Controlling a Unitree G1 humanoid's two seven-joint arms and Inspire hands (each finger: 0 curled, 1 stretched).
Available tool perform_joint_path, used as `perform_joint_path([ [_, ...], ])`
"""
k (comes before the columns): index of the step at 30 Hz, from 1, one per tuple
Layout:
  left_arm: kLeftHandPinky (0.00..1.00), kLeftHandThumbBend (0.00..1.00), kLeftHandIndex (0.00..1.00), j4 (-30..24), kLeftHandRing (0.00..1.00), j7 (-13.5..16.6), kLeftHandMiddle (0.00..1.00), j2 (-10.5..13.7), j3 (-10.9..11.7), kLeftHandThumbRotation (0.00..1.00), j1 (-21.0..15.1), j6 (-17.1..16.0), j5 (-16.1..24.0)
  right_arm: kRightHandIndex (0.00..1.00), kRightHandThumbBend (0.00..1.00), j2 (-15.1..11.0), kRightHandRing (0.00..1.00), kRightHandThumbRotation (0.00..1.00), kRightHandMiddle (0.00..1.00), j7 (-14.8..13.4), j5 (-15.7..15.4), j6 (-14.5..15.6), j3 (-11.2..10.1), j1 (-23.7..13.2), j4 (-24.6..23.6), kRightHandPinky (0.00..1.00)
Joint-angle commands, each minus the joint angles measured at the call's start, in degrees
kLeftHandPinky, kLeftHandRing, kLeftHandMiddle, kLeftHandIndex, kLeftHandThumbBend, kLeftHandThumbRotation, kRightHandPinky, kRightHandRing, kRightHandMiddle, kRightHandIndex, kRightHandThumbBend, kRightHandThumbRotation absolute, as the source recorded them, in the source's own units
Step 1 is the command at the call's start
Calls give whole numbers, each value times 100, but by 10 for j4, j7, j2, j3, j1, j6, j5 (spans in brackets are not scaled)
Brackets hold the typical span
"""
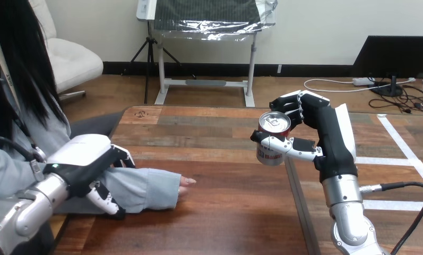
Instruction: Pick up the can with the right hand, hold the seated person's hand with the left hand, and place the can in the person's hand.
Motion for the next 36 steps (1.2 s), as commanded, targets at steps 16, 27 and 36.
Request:
perform_joint_path([
  [16,37,98,48,-1,41,18,47,-29,-1,0,-22,-22,-18,51,79,-3,43,0,50,25,29,-26,-16,-22,-31,38],
  [27,30,94,43,-2,35,5,42,-36,0,0,-25,-21,-25,51,79,0,43,0,50,33,30,-21,-18,-21,-29,38],
  [36,26,94,39,-8,32,26,38,-36,-5,0,-25,-32,-18,52,78,4,43,0,50,49,35,-14,-21,-22,-25,38],
])
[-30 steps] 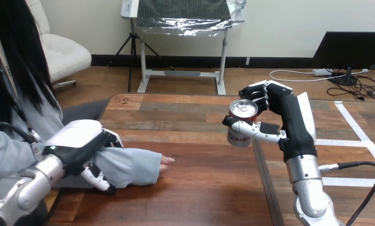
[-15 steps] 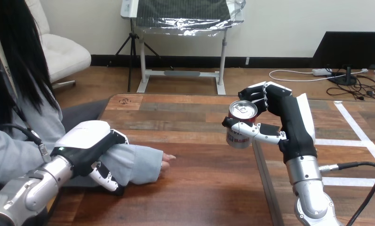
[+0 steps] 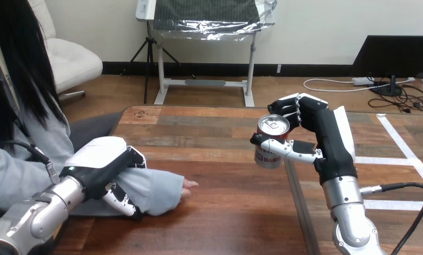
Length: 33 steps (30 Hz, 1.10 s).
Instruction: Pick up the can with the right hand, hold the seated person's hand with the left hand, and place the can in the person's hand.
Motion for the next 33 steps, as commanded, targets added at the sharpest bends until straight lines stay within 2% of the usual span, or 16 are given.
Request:
perform_joint_path([
  [1,25,94,39,-11,31,23,37,-7,-2,0,-26,-19,-9,52,78,3,43,0,50,3,13,-13,-10,-27,-25,38],
  [2,25,94,38,-11,30,24,37,-7,-3,0,-26,-20,-9,52,78,3,43,0,50,4,14,-13,-10,-27,-24,38],
  [5,24,93,38,-12,30,21,36,-8,-1,0,-27,-19,-13,52,78,0,43,0,50,-16,-5,-11,-3,-27,-25,38],
  [8,23,92,37,-14,29,20,36,-8,0,0,-28,-20,-13,52,78,2,43,0,50,-17,-8,-9,-2,-27,-23,37],
  [17,22,90,35,-27,28,20,34,-6,2,0,-30,-19,-15,52,78,6,42,0,50,-48,-40,5,9,-29,-21,37],
  [26,21,89,33,-44,27,9,33,-6,10,0,-29,-26,-28,52,78,4,42,0,50,-81,-73,6,29,-32,-18,37],
  [29,21,90,33,-50,27,12,33,-4,11,0,-29,-33,-31,52,78,11,41,0,49,-74,-66,5,27,-34,-15,37],
  [33,21,90,33,-68,26,4,33,-4,16,0,-26,-25,-38,52,78,18,41,0,49,-73,-66,8,28,-35,-13,36],
])
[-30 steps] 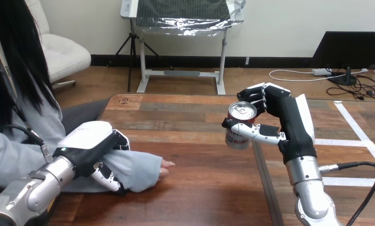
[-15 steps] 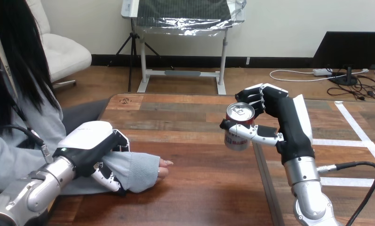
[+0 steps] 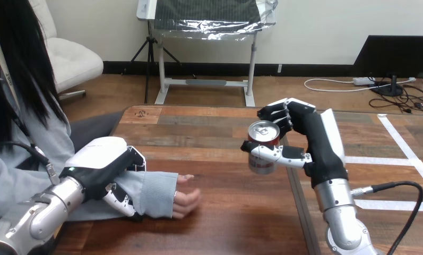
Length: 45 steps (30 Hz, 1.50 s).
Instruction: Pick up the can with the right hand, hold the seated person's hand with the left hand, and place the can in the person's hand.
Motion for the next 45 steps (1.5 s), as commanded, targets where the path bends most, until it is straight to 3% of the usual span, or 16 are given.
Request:
perform_joint_path([
  [1,20,90,33,-60,26,4,32,-5,17,0,-33,-18,-29,52,79,13,41,0,49,-9,5,-4,2,-36,-13,36],
  [8,20,91,32,-82,25,-9,32,-3,24,0,-28,-19,-43,52,78,23,41,0,49,8,13,2,1,-37,-11,36],
  [19,19,92,32,-120,25,-26,31,1,33,0,-21,-12,-60,52,79,33,42,0,50,1,4,9,11,-38,-13,37],
  [32,20,92,32,-159,25,-26,31,6,43,0,-11,-14,-69,52,80,41,43,0,49,-5,-6,12,20,-35,-12,38],
  [45,20,91,32,-202,25,-52,31,6,56,0,-1,-5,-97,52,80,52,40,0,48,-12,-17,10,32,-30,-13,35],
])
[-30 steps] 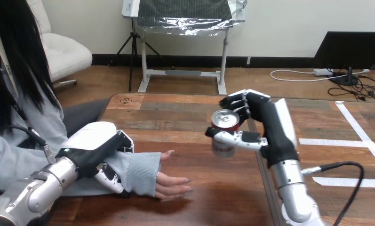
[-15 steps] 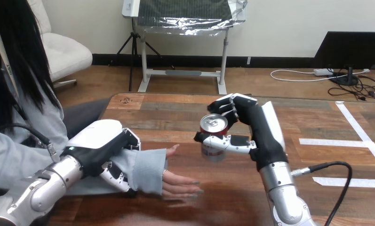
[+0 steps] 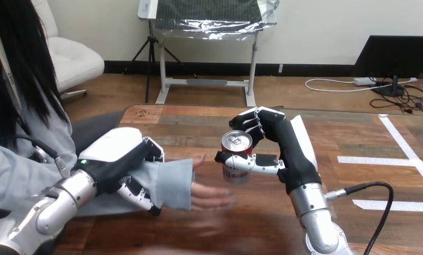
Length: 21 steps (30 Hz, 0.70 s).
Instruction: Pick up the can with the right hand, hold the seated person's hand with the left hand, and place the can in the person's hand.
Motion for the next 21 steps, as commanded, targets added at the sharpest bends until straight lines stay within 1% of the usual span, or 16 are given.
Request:
perform_joint_path([
  [1,20,91,32,-69,25,3,31,2,38,0,-40,-3,-33,52,80,9,40,0,48,-12,0,-6,4,-29,-12,35],
  [7,20,91,32,-81,25,-1,31,-1,43,0,-38,-2,-39,52,79,17,40,0,48,-2,4,-13,9,-24,-12,35],
  [11,20,91,33,-97,25,-9,32,-1,45,0,-34,9,-42,52,79,22,39,0,47,4,7,-19,11,-22,-12,35],
  [15,20,91,33,-93,25,-4,32,-4,46,0,-36,-1,-44,52,79,25,39,0,47,-5,-1,-22,17,-19,-13,35],
  [19,19,90,33,-96,24,-5,31,-5,46,0,-36,1,-44,51,81,29,39,0,47,-15,-8,-22,22,-16,-15,35],
  [21,19,90,33,-103,24,-10,31,-6,48,0,-35,6,-49,51,80,35,40,0,48,-1,0,-24,20,-13,-14,35],
])
